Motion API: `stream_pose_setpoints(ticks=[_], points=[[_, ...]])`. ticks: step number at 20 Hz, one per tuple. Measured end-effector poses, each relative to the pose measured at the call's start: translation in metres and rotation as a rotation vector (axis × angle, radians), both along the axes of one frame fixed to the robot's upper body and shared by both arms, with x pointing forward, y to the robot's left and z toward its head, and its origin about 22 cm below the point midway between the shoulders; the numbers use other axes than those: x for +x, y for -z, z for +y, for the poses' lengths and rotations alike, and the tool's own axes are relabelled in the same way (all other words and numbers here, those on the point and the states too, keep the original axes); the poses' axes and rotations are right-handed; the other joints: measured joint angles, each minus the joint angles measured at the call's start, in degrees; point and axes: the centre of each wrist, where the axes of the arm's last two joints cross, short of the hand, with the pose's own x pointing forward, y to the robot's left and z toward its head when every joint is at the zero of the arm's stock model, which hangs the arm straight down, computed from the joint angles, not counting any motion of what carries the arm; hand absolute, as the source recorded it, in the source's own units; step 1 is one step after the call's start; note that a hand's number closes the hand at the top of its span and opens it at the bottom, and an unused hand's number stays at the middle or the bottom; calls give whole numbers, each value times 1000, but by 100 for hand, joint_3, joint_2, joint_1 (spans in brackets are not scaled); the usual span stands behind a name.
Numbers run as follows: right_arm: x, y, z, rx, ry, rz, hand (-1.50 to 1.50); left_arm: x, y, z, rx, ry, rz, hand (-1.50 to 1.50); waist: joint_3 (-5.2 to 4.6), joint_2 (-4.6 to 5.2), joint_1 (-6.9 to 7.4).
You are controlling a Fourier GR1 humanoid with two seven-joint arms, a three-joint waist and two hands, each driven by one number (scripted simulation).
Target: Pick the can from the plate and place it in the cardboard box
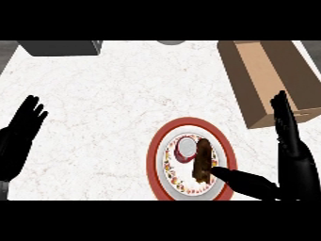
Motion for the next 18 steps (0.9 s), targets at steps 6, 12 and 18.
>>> stream_pose_setpoints(ticks=[6,12,18], points=[[-16,-6,-9,-371,10,228,-150,2,-8,3,0,11,5,0,-32,9,41],[-15,-28,8,-651,46,468,-150,6,-14,0,-3,35,3,0,-34,35,154],[0,-54,55,-762,47,674,-150,10,-15,1,-10,44,1,0,-18,53,210]])
